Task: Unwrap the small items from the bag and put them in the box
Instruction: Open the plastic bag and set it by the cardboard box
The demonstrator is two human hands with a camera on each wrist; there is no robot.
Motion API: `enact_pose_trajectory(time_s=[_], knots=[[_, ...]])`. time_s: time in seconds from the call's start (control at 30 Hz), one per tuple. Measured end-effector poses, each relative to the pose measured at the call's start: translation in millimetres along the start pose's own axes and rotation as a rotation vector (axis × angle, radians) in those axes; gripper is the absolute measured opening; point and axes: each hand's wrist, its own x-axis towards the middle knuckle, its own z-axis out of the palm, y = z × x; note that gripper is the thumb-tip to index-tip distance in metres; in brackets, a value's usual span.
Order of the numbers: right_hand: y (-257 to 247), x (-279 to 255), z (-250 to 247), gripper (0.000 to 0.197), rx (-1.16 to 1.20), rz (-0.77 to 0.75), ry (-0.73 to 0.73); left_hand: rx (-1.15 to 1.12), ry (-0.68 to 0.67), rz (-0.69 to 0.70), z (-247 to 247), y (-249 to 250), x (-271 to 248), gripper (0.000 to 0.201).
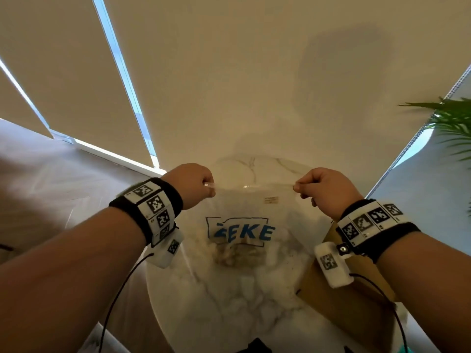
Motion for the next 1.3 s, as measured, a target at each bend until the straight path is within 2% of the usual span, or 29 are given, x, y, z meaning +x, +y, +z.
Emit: enact_pose_trajectory(time_s=[0.07, 0.13, 0.2, 0.3, 0.43, 0.57, 0.63, 0.8, 1.03, 1.13, 1.23, 1.3], knots=[[4.2, 1.2, 5.1, 0.009, 0.04, 0.019, -0.001, 0.073, 0.058, -0.006, 6.9, 10.2, -1.4, 0.043], [5.5, 2.3, 10.4, 0.007, 0.142, 0.04, -0.004, 0.06, 0.162, 0.106, 9.1, 33.7, -6.9, 0.051], [2.9, 1.2, 14.5, 0.005, 0.215, 0.041, -0.012, 0.092, 0.237, 0.254, 10.5, 66.1, -10.8, 0.049], [-1.8, -1.0, 18.0, 0.006, 0.218, -0.015, -0.022, 0.243, 0.19, 0.388, 20.5, 108.6, -3.2, 0.043], [-0.2, -5.5, 19.4, 0.01, 0.077, -0.083, -0.004, 0.263, 0.192, 0.373, 31.0, 121.4, 19.2, 0.022], [3.2, -9.5, 17.6, 0.013, 0.05, -0.106, 0.044, 0.281, 0.139, 0.415, 34.9, 115.3, 28.2, 0.028], [3.5, -9.3, 19.0, 0.012, 0.046, -0.115, 0.033, 0.309, 0.164, 0.423, 37.8, 111.7, 30.1, 0.025], [14.6, 7.3, 21.8, 0.011, -0.062, -0.147, 0.104, 0.366, 0.245, 0.388, 37.7, 95.7, 32.8, 0.024], [32.9, 13.5, 6.8, 0.022, -0.046, -0.096, 0.193, 0.419, 0.236, 0.178, 10.3, 13.1, 25.0, 0.025], [35.0, 15.4, 2.0, 0.019, -0.067, -0.073, 0.201, 0.44, 0.25, 0.074, -5.2, -19.2, 20.5, 0.024], [33.7, 17.3, 2.2, 0.014, -0.048, -0.092, 0.201, 0.456, 0.233, -0.002, -10.8, -35.5, 18.6, 0.023], [28.6, 16.4, 5.1, 0.017, -0.006, -0.108, 0.197, 0.448, 0.237, -0.029, -10.1, -35.8, 16.8, 0.022]])
